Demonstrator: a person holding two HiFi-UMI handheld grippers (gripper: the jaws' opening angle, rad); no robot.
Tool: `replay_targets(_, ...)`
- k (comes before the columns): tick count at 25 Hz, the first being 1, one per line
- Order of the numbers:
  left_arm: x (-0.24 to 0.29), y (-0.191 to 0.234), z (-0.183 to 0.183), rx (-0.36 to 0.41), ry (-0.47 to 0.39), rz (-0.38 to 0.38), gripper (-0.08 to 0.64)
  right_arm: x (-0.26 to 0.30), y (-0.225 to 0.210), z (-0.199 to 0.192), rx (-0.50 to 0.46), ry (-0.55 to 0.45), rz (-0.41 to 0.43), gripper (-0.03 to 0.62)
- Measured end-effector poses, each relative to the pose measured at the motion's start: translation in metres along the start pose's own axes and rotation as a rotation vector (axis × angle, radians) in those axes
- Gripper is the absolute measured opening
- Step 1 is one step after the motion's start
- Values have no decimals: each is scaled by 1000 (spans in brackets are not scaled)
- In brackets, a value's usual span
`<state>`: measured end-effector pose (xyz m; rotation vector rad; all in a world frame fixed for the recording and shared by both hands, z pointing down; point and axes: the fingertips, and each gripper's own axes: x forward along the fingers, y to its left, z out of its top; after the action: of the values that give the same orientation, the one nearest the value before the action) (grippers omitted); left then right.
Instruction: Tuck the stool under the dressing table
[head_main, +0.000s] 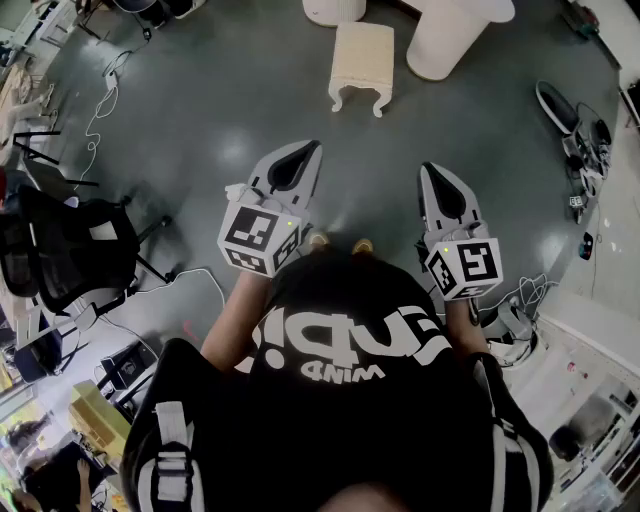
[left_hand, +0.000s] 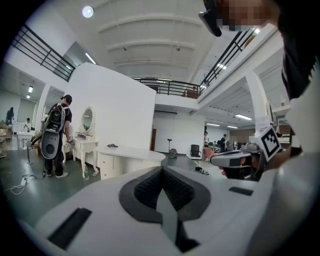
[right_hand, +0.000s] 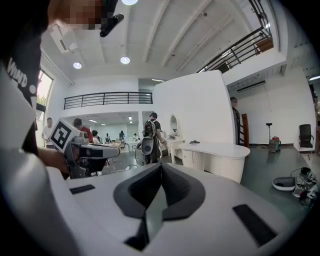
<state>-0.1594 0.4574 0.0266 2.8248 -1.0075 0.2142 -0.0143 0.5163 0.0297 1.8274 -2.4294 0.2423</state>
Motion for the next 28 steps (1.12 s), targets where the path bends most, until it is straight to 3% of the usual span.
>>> replay_targets(18,-28,32,-6,-14,9,-87,9,8,47,-2,42,10,-61,22)
replay_targets(28,1,49,-11,-8,22,-143,9,18,22,1,42,-1,-144,23)
